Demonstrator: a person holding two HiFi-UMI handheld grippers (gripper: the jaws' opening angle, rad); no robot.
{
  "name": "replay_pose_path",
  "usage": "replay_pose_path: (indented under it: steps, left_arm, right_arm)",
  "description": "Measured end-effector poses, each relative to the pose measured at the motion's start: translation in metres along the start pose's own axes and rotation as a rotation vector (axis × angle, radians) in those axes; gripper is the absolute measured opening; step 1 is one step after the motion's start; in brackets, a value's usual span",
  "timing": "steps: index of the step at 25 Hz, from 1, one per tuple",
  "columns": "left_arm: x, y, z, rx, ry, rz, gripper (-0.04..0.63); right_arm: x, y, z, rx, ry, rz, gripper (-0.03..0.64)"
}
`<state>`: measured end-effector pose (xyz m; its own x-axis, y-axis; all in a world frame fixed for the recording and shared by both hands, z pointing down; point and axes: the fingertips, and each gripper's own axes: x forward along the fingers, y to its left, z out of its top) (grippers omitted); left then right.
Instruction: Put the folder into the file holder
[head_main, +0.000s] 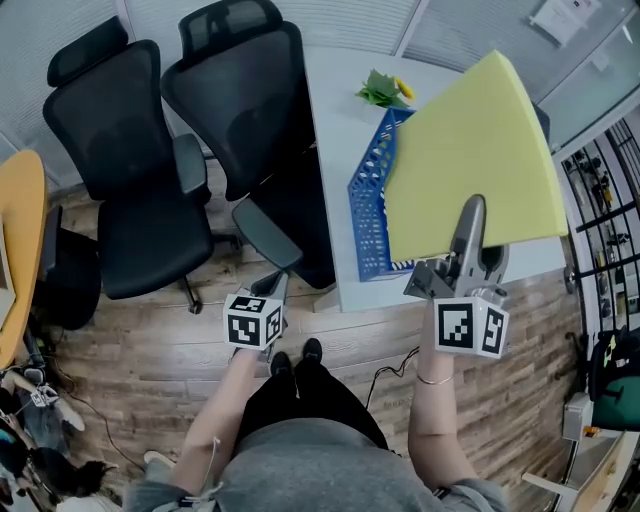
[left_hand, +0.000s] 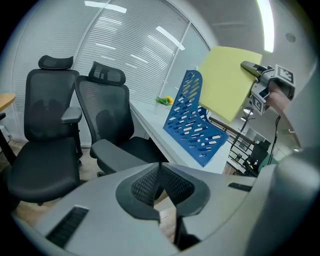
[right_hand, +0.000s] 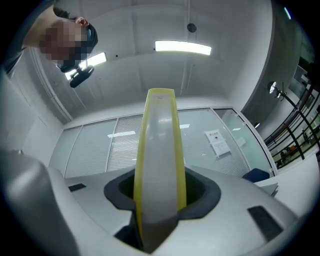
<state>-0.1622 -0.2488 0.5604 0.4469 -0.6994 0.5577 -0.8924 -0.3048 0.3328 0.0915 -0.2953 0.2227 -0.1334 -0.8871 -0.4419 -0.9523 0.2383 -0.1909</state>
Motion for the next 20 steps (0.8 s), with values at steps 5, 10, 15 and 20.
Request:
replay_pose_path:
  steps: [5, 10, 15, 20]
  left_arm:
    - [0.003, -0.002, -0.003, -0.006, 0.009, 0.008, 0.032]
    - [0.005, 0.000, -0.005, -0.014, 0.017, 0.020, 0.032]
    - [0.004, 0.003, -0.010, -0.024, 0.026, 0.034, 0.032]
    - [0.004, 0.008, -0.017, -0.036, 0.040, 0.045, 0.032]
  right_arm:
    - [0.000, -0.005, -0.008, 0.012, 0.004, 0.002, 0.181]
    - [0.000, -0.008, -0.024, 0.028, 0.023, 0.001, 0.183]
    - [-0.001, -0.008, -0.031, 0.019, 0.023, 0.007, 0.184]
    - [-0.001, -0.006, -0.036, 0.008, 0.008, 0.014, 0.184]
